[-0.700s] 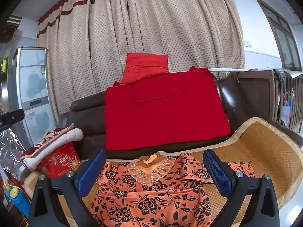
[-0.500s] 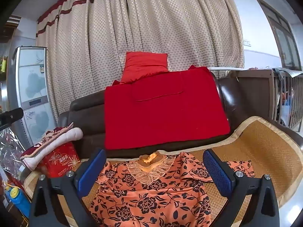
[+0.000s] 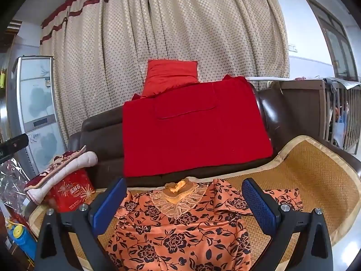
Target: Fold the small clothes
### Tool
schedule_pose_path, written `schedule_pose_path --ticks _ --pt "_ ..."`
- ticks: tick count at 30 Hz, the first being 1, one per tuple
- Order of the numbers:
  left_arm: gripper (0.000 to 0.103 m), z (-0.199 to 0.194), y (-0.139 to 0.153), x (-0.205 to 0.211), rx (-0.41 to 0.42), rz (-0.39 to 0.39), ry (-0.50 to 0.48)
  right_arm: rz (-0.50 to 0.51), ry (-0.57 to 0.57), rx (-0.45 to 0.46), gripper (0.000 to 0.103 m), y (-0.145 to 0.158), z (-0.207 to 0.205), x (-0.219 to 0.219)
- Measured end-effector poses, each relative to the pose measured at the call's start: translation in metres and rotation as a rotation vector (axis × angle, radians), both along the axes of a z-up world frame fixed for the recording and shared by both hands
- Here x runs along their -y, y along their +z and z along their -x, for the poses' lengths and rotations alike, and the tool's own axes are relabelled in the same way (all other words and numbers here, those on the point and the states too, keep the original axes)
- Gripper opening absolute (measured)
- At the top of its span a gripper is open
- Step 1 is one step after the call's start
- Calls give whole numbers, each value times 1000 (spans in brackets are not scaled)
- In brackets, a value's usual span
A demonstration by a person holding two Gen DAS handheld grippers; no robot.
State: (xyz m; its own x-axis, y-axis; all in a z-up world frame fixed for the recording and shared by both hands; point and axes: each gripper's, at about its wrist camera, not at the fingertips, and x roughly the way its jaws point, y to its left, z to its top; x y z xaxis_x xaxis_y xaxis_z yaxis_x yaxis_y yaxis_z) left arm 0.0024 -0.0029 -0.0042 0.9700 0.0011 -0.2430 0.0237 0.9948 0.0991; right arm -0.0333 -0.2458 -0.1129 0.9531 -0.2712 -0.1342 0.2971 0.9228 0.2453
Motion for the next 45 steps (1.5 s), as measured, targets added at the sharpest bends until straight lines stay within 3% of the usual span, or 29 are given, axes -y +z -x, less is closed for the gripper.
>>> schedule_pose_path --ticks 45 --pt "103 -16 -13 -8 -26 6 9 34 -2 -65 103 10 -15 -28"
